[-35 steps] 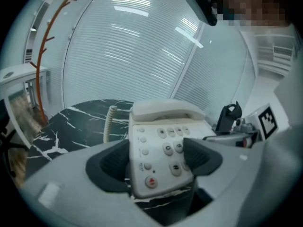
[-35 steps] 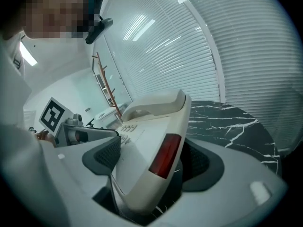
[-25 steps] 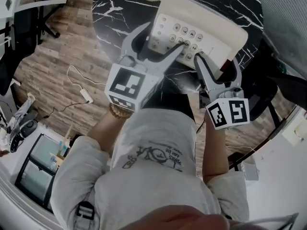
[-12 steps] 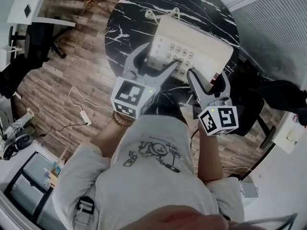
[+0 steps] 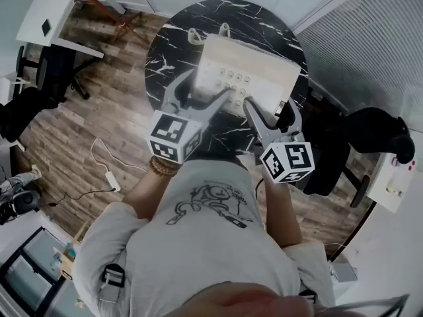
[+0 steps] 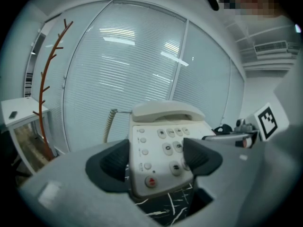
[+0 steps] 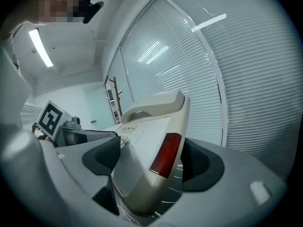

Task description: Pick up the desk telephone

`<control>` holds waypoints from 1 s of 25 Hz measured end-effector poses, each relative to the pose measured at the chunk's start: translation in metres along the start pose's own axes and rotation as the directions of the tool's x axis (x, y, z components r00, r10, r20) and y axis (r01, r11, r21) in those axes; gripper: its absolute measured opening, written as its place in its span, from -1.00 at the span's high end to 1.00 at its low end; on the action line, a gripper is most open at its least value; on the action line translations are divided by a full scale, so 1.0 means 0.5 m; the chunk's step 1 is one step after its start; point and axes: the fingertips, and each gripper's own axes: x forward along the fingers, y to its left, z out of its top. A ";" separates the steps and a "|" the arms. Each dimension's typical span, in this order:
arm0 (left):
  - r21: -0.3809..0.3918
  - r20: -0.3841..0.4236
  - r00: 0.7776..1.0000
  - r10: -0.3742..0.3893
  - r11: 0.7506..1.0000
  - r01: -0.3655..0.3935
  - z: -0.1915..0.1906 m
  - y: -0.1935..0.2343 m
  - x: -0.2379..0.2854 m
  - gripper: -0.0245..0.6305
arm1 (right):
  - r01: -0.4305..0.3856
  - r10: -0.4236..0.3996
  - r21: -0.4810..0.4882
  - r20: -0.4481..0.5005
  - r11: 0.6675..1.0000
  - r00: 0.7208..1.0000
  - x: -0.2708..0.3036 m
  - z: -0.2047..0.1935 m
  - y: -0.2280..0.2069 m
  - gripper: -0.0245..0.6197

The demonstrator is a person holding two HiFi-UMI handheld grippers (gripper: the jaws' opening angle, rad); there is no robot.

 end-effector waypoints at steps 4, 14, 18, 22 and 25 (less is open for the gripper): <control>0.013 0.037 0.999 -0.002 1.000 0.002 0.033 -0.014 -0.017 -0.17 | 0.003 -0.002 -0.024 0.034 1.000 0.999 -0.015 0.036 0.013 -0.30; 0.047 0.093 0.996 -0.014 0.999 0.010 0.099 -0.043 -0.048 -0.17 | 0.016 -0.011 -0.058 0.097 0.998 0.995 -0.049 0.101 0.037 -0.30; 0.060 0.111 0.994 -0.023 0.998 0.016 0.126 -0.053 -0.055 -0.17 | 0.020 -0.012 -0.065 0.124 0.998 0.992 -0.060 0.129 0.042 -0.30; 0.078 0.127 0.992 -0.022 0.997 0.012 0.148 -0.063 -0.065 -0.17 | 0.026 -0.015 -0.072 0.147 0.997 0.989 -0.070 0.150 0.050 -0.30; 0.083 0.140 0.990 -0.022 0.997 0.011 0.159 -0.072 -0.070 -0.17 | 0.031 -0.018 -0.082 0.159 0.996 0.987 -0.079 0.163 0.052 -0.30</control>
